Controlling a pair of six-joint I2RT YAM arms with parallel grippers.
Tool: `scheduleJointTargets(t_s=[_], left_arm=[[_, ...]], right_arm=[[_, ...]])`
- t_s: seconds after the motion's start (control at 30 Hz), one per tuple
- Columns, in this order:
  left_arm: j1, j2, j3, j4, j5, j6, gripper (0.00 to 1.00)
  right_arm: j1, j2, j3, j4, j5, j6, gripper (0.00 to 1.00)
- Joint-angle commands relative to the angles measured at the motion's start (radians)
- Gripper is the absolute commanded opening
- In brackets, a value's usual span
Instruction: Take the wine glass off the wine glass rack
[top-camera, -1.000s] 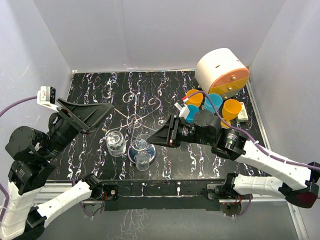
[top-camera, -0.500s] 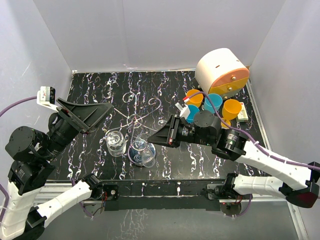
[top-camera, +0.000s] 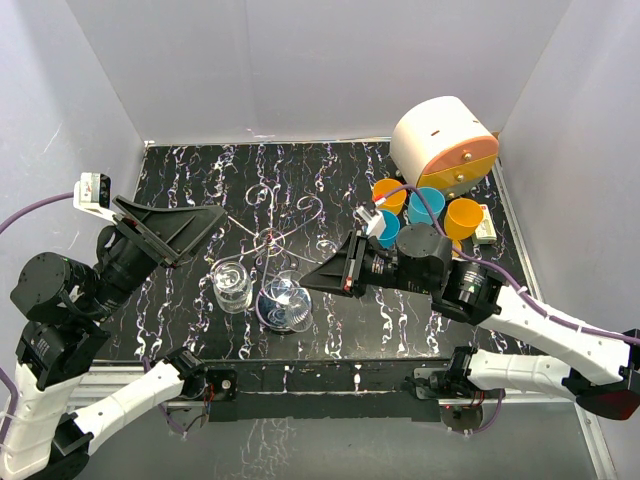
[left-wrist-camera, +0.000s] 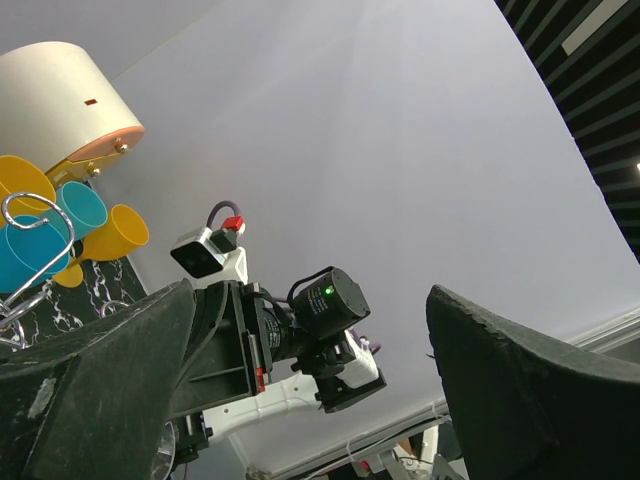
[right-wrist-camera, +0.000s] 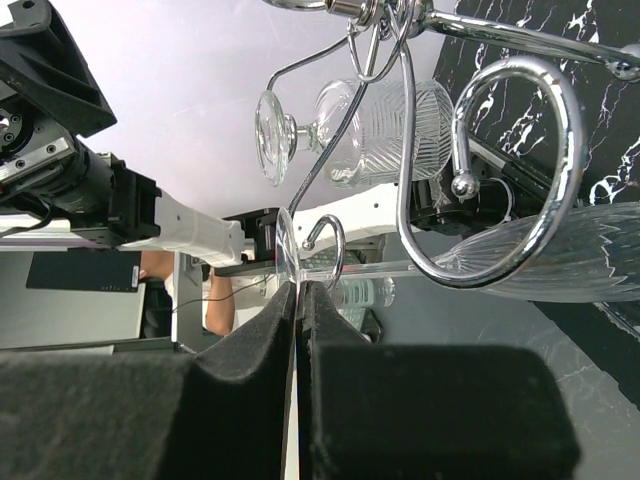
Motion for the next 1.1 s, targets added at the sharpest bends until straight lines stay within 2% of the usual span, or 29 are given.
scheduleJointTargets(t_s=[0.0, 0.37, 1.07], left_arm=[[0.001, -0.010, 0.006, 0.013, -0.006, 0.003, 0.99], [0.001, -0.018, 0.002, 0.018, -0.005, -0.007, 0.99], [0.002, -0.027, 0.001, 0.010, -0.013, -0.010, 0.99]], right_arm=[[0.004, -0.017, 0.000, 0.080, -0.027, -0.016, 0.00], [0.005, 0.034, 0.043, 0.100, -0.088, -0.023, 0.00], [0.005, 0.099, 0.076, 0.189, -0.093, -0.001, 0.00]])
